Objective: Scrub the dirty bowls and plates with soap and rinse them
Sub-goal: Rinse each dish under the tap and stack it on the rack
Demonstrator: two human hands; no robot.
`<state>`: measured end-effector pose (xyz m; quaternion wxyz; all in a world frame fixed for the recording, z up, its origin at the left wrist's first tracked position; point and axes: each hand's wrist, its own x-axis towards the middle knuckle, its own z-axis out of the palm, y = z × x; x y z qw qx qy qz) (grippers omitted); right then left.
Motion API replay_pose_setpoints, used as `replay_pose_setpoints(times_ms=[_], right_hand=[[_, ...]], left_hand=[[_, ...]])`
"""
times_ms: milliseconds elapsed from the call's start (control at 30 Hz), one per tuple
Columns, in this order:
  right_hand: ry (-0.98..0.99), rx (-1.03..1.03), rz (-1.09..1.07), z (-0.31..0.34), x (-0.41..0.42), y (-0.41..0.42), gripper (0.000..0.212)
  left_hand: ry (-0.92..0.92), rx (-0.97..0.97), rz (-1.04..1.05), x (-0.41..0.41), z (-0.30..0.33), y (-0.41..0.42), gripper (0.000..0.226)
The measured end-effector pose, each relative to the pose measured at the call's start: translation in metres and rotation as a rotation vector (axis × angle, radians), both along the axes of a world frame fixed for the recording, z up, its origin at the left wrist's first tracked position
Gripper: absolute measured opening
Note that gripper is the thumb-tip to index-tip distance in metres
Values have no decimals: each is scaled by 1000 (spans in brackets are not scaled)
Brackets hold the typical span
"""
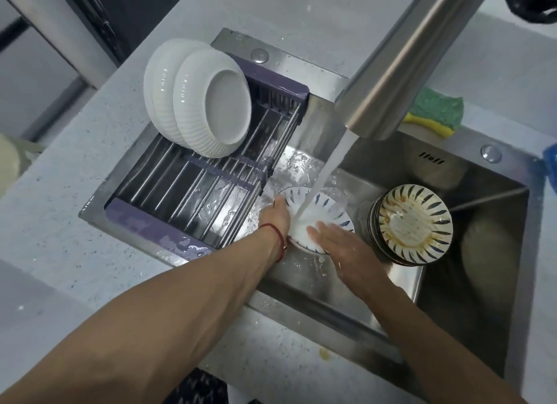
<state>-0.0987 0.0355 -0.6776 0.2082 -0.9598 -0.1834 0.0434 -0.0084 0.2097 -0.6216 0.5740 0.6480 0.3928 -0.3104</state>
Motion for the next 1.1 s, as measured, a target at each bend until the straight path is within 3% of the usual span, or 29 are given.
replay_pose_setpoints(times_ms=[100, 200, 300, 433, 533, 600, 700, 800, 867, 967, 1100], right_hand=[[127, 222, -317, 29, 0, 28, 62], [376, 504, -660, 57, 16, 48, 20], [553, 927, -881, 74, 25, 55, 29], [794, 1361, -1028, 82, 23, 41, 44], [918, 1582, -1037, 82, 25, 24, 47], [933, 1538, -1104, 71, 28, 17, 39], [786, 1265, -1237, 49, 46, 20, 43], [660, 504, -1174, 42, 69, 49, 61], [666, 184, -1036, 46, 76, 82, 67], [669, 178, -905, 45, 80, 92, 61], [721, 289, -858, 37, 108, 66, 51]], left_hand=[[6, -252, 82, 3, 15, -14, 67], [-72, -255, 3, -6, 22, -41, 70], [-100, -65, -84, -6, 0, -50, 95], [-116, 30, -225, -2, -5, -18, 62], [8, -61, -96, 6, -18, 4, 77], [98, -183, -12, 8, -29, 12, 84], [109, -313, 102, 5, -17, 13, 69], [50, -311, 224, -1, -1, 4, 81], [-10, -303, 256, -2, 8, 2, 86], [-50, -290, 254, 0, 14, 6, 77], [-157, -150, 33, -3, 20, -4, 66]])
